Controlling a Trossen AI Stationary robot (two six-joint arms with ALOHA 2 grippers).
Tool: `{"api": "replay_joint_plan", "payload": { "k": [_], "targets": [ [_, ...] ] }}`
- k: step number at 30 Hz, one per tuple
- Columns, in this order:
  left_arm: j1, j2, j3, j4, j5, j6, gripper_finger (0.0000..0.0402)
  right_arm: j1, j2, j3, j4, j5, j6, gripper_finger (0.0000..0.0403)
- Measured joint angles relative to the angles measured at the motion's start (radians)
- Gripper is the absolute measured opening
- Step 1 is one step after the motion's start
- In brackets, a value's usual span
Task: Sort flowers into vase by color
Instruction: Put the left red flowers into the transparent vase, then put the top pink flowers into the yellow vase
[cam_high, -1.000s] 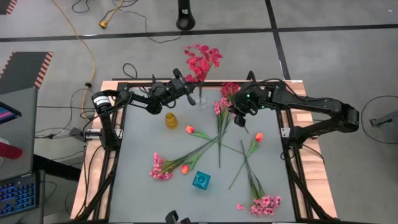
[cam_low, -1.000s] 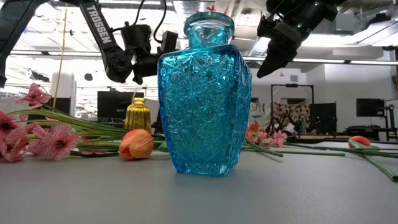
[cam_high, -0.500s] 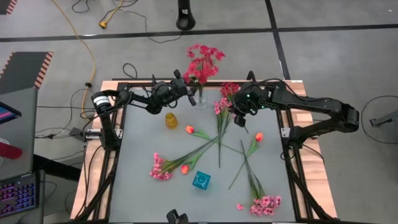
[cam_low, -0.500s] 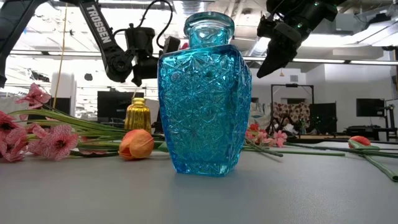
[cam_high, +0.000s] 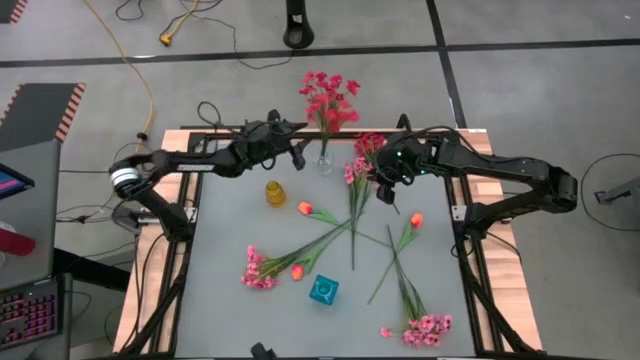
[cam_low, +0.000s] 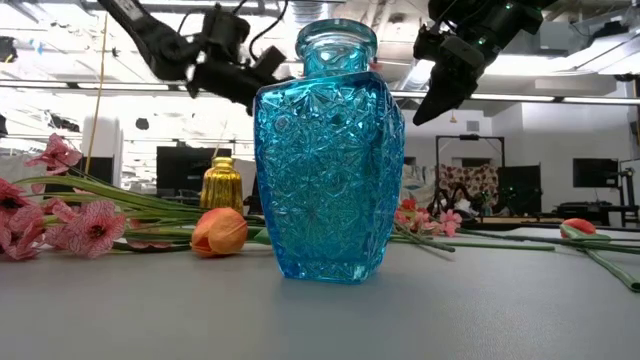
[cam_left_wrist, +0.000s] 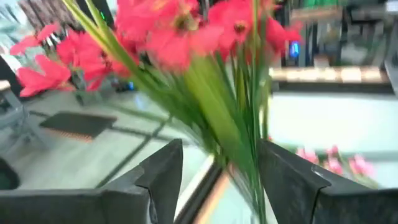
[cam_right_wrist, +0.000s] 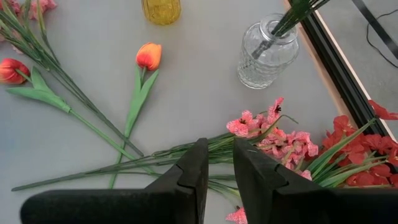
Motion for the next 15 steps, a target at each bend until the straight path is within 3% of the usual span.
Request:
{"api": "replay_joint_plan", "payload": {
  "k": [8,15],
  "targets": [
    [0.0,-0.246,0.0,-0.401,0.001,0.076,0.0193,-0.002,0.0,0.0,0.0,0.0,0.033,0.0119],
    [0.0,-0.443,0.0,-0.657,0.001,0.088,0.0193,-0.01,0.0,0.0,0.0,0.002,0.072,0.0218]
  ]
}}
